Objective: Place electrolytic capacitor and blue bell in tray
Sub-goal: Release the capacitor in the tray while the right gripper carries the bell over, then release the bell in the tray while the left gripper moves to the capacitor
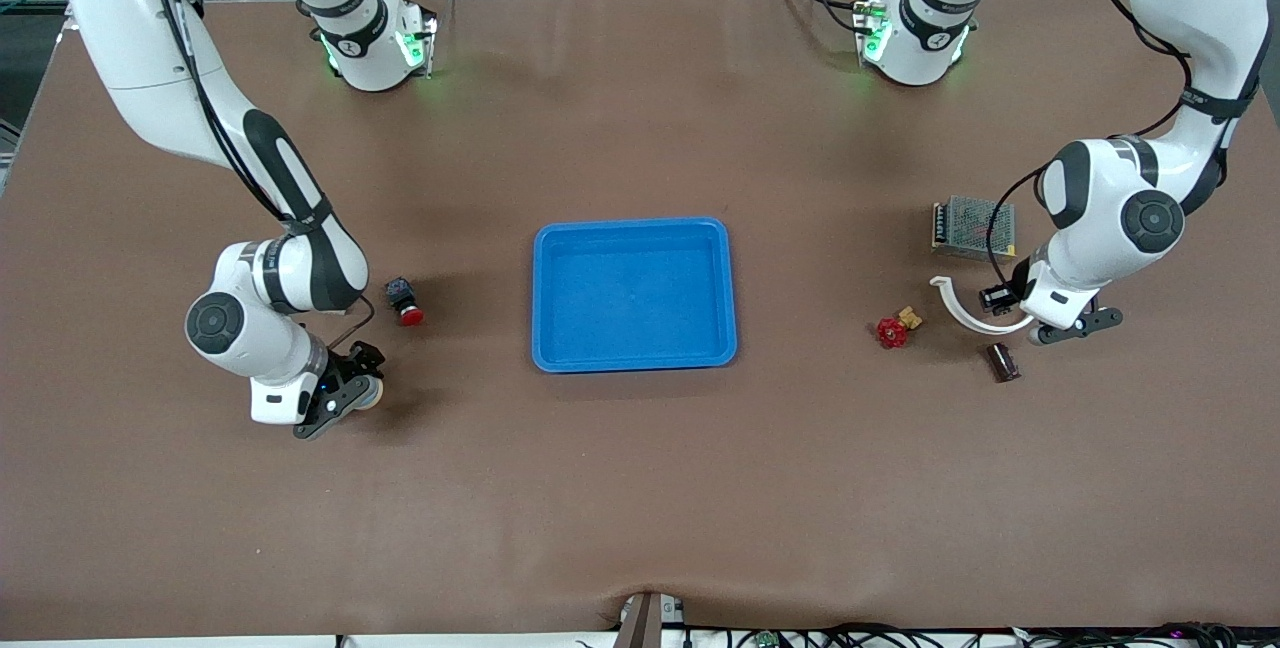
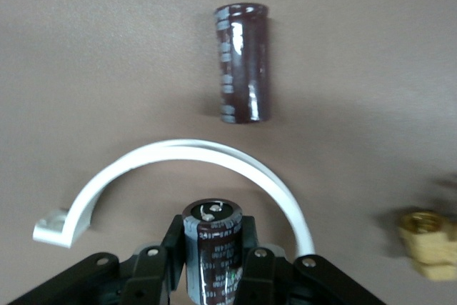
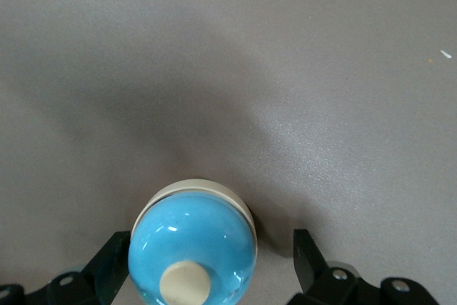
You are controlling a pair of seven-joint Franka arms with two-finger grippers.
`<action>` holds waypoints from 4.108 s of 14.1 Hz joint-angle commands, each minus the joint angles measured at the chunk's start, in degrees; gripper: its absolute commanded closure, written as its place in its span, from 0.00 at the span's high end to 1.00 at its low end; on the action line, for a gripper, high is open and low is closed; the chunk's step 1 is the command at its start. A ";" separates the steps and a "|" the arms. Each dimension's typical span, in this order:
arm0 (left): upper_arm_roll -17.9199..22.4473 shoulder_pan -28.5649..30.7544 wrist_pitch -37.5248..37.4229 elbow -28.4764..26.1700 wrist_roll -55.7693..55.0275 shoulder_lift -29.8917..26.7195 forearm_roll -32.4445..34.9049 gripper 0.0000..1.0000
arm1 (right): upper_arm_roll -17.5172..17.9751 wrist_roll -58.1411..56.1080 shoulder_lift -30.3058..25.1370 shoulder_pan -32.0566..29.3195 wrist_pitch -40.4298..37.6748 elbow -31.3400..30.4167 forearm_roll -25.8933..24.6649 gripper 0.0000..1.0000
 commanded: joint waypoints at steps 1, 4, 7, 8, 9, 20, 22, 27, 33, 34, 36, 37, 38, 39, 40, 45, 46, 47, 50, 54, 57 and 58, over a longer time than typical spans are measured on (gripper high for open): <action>-4.76 -0.03 -9.72 5.24 -7.84 -1.31 1.06 0.00 | 0.59 -0.50 0.20 -0.51 0.71 0.00 -0.68 1.00; -10.13 -0.20 -12.99 7.89 -17.68 -0.96 1.15 0.00 | 0.68 -0.41 0.20 -0.51 0.36 0.08 -0.60 0.72; -15.84 -0.20 -13.35 8.51 -26.47 -0.78 1.15 0.00 | 0.68 0.11 0.20 -0.60 -0.08 0.35 -0.60 0.49; -17.42 -0.29 -13.35 8.51 -29.28 -0.70 1.15 0.00 | 0.68 0.37 0.20 -0.60 -0.08 0.61 -0.51 0.46; -19.01 -0.47 -13.35 8.51 -32.10 -0.52 1.15 0.00 | 0.77 0.46 0.03 -0.60 -0.17 0.79 -0.16 0.43; -19.46 -23.13 -13.09 17.46 -70.42 9.66 1.50 0.00 | 1.21 24.24 -6.38 6.68 -22.21 8.08 0.37 0.43; -19.46 -25.33 -12.65 19.57 -75.60 11.86 1.68 0.00 | 1.21 32.50 -7.97 10.11 -23.19 7.91 0.46 0.43; -19.29 -29.56 -9.06 21.69 -90.71 16.78 2.91 0.00 | 1.12 50.97 -8.76 20.13 -23.55 7.73 0.81 0.43; -19.02 -30.08 -5.53 21.78 -100.75 21.10 5.02 0.00 | 1.03 63.73 -8.50 27.70 -22.67 7.21 0.81 0.43; -18.76 -30.35 -5.53 21.69 -101.29 21.45 5.02 0.00 | 1.03 64.70 -8.59 28.31 -22.67 7.12 0.81 0.43; -17.79 -30.70 -5.53 21.69 -101.38 21.37 5.02 0.00 | 1.03 66.64 -8.50 29.89 -21.10 5.54 0.81 0.43; -17.70 -30.70 -5.62 21.69 -101.38 21.45 5.02 0.22 | 1.12 68.13 -8.50 30.68 -19.08 4.14 0.81 0.43; -17.53 -30.70 -5.79 21.69 -101.29 21.37 5.02 0.60 | 1.12 69.36 -8.50 31.30 -17.24 2.91 0.81 0.43; -17.27 -30.61 -6.05 21.78 -101.21 20.93 5.10 1.00 | 1.12 70.24 -8.50 32.26 -16.17 2.03 0.81 0.43; -17.26 -30.27 -6.32 22.47 -101.03 20.75 5.11 1.00 | 1.12 70.60 -8.50 32.45 -15.38 1.41 0.81 0.43; -17.18 -29.39 -15.35 30.99 -100.59 20.75 5.19 1.00 | 1.12 73.05 -8.50 35.34 -11.60 -2.90 0.90 0.43; -16.92 -29.21 -17.37 32.66 -100.24 20.32 5.19 1.00 | 1.03 73.50 -8.41 36.39 -10.81 -3.43 0.90 0.43; -16.83 -28.69 -18.79 34.15 -99.11 19.88 5.19 1.00 | 1.12 73.50 -8.32 36.49 -9.93 -3.95 0.90 0.43; -16.91 -25.35 -21.43 36.28 -94.72 18.47 5.19 1.00 | 1.12 73.50 -8.06 36.84 -6.94 -5.62 0.90 0.43; -16.82 -19.73 -27.75 36.19 -83.56 16.62 5.28 1.00 | 1.03 73.41 -7.80 37.02 -5.36 -6.68 0.81 0.44; -16.82 -14.81 -29.96 36.19 -78.28 16.53 5.63 1.00 | 1.03 73.42 -7.01 37.46 -3.16 -7.30 0.81 0.44; -16.82 -13.05 -30.22 36.19 -78.18 16.53 6.24 1.00 | 1.03 73.50 -6.74 37.46 -2.89 -7.30 0.81 0.44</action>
